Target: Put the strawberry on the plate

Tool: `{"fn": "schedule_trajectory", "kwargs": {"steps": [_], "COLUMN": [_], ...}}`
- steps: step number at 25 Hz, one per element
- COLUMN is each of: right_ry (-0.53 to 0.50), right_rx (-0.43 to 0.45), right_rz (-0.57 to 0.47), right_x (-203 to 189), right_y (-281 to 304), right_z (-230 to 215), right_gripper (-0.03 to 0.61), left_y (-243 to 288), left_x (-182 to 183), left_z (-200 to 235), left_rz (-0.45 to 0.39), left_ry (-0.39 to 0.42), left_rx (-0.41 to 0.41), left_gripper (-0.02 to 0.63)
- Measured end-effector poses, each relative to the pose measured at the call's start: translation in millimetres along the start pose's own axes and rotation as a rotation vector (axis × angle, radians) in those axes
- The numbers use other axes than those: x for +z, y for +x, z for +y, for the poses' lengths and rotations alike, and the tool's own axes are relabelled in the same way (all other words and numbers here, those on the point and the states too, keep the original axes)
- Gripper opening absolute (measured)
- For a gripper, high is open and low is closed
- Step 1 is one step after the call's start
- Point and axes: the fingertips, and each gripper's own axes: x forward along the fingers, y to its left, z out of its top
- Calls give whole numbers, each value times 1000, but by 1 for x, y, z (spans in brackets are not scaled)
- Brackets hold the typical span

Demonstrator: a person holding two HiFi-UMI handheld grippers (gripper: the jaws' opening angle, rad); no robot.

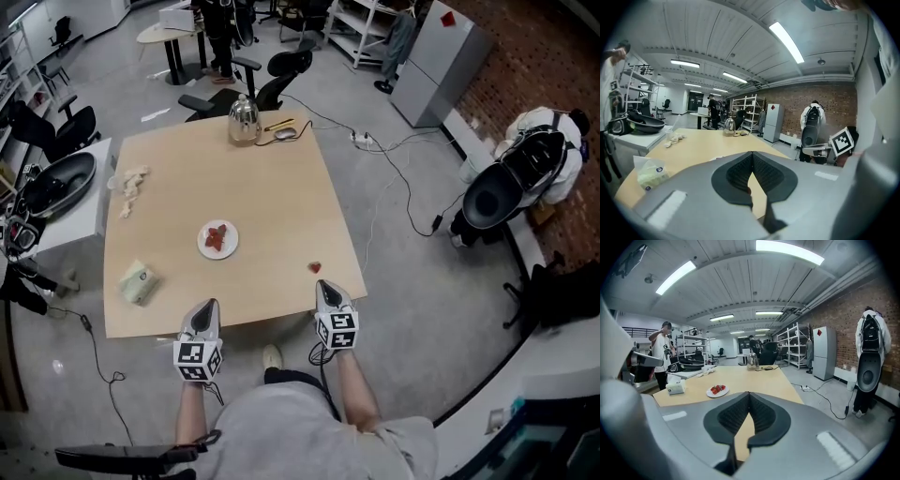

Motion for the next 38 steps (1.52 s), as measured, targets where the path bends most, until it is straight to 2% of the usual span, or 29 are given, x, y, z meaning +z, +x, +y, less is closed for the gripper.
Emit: {"fn": "schedule_trajectory", "kwargs": {"steps": [12, 20, 29, 38], "right_ry": [-10, -21, -25, -20], "right_rx": [3, 2, 15, 3], "right_rz": [81, 107, 191, 295], "right_x": [-38, -48, -74, -108], "right_y": [57, 76, 93, 120], "right_z": [-35, -48, -62, -69], "right_gripper": [8, 9, 93, 150], "left_y": [20, 23, 24, 23], "left_x": [-7, -3, -3, -4], "left_z": [-1, 2, -1, 16], "left_rz": [25, 30, 44, 70], "left_ry": [-1, -7, -12, -15], "left_rx": [36, 61, 83, 112], "left_gripper": [20, 20, 20, 20]}}
